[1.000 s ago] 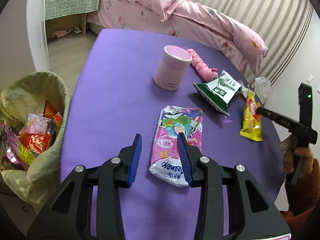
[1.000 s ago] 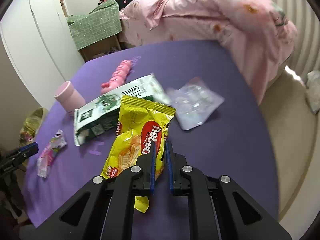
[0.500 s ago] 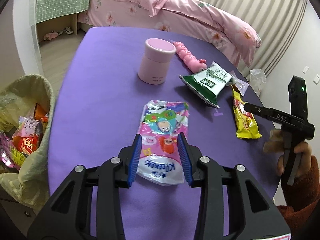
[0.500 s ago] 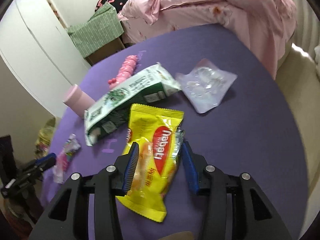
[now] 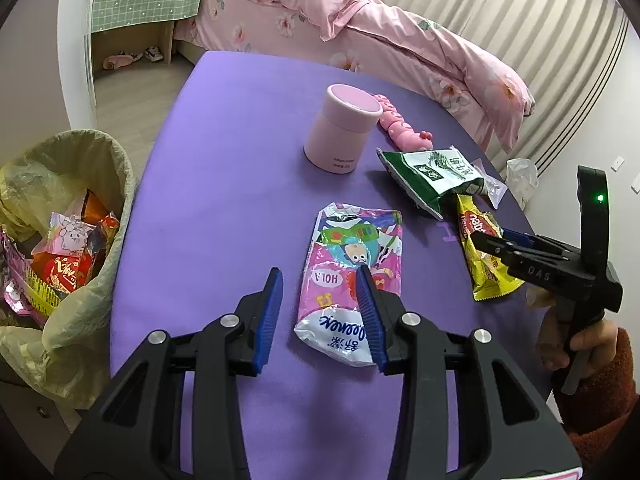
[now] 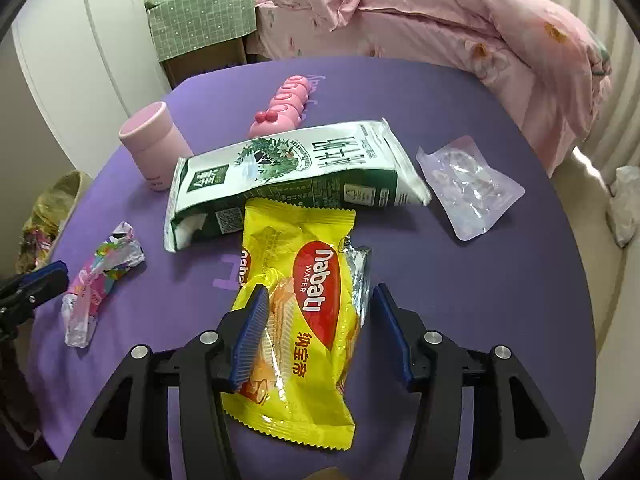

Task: Collect trash
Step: 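Close the right tool on the yellow Nabati wafer bag and lift it, then release the pink wipes pack into the bin with the left tool while the right tool carries the wafer bag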

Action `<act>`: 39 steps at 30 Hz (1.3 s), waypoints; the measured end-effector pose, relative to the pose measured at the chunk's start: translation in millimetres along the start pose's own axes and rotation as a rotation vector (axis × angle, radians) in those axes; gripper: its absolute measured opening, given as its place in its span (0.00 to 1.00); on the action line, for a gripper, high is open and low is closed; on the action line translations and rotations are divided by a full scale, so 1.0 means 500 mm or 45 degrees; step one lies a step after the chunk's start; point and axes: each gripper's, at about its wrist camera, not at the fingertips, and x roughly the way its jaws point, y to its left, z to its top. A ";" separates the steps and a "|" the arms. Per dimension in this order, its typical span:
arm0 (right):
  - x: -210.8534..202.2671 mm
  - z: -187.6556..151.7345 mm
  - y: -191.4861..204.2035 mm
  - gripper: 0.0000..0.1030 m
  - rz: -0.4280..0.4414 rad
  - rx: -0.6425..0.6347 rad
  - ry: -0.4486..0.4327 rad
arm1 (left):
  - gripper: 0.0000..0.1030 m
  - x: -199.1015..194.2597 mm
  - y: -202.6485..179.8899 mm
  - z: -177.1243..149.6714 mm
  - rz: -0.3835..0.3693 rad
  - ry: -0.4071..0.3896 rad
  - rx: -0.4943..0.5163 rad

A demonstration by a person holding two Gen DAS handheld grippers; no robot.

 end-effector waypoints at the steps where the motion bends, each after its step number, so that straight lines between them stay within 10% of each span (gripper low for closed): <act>1: 0.000 -0.001 -0.003 0.50 0.001 0.002 -0.004 | 0.35 0.000 0.002 -0.001 0.000 0.000 -0.007; 9: -0.003 -0.003 -0.013 0.50 0.055 0.006 -0.007 | 0.40 0.003 0.003 -0.004 -0.003 0.008 -0.007; 11: -0.007 -0.005 -0.010 0.20 0.046 0.014 -0.022 | 0.40 0.002 0.002 -0.005 0.001 0.008 0.002; 14: -0.016 -0.009 -0.013 0.10 0.125 0.029 -0.047 | 0.41 0.006 -0.004 -0.001 0.026 0.017 0.016; 26: -0.104 -0.005 -0.025 0.07 0.153 0.024 -0.198 | 0.45 0.027 -0.038 -0.026 0.225 0.114 0.132; 29: -0.115 -0.006 -0.015 0.07 0.172 0.007 -0.220 | 0.12 0.025 -0.044 -0.026 0.217 0.133 0.130; 39: -0.189 0.030 0.052 0.07 0.233 -0.094 -0.354 | 0.05 -0.123 -0.012 0.005 0.204 -0.137 0.053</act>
